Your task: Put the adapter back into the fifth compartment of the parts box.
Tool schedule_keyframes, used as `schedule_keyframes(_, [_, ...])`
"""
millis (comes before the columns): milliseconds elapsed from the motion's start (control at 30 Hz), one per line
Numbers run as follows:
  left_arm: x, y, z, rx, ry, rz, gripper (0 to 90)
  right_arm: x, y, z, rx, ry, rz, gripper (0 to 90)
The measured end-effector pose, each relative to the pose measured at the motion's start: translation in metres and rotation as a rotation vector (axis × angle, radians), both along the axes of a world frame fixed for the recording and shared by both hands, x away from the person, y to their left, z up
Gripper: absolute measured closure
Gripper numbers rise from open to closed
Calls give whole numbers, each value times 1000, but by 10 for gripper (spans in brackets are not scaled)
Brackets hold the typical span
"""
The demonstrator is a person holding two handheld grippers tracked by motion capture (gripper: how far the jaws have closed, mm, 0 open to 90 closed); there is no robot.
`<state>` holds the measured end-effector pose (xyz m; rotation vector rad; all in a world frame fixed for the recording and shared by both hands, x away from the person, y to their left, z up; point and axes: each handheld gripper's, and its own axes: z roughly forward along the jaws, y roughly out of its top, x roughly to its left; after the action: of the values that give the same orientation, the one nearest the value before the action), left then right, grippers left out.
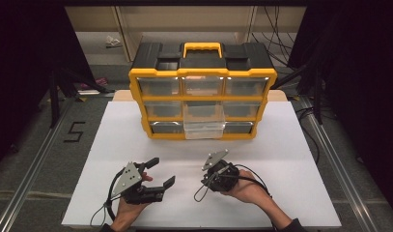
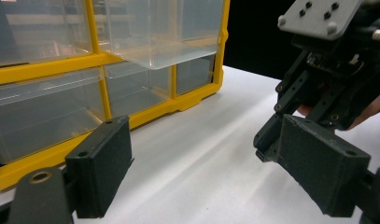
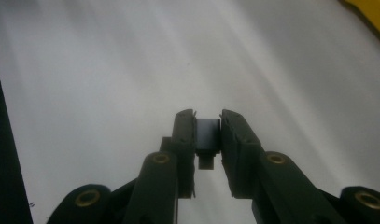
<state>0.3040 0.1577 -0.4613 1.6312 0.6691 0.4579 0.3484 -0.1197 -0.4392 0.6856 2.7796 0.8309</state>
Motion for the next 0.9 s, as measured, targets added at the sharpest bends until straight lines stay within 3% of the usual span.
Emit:
schedule_keyframes(233, [0,0,0,-3,-2,0,173,-1,-6,13,50,-25,-10,762])
schedule_keyframes(900, [0,0,0,-7,-4,6,173,-2,-16,38,116,-82,-26,763])
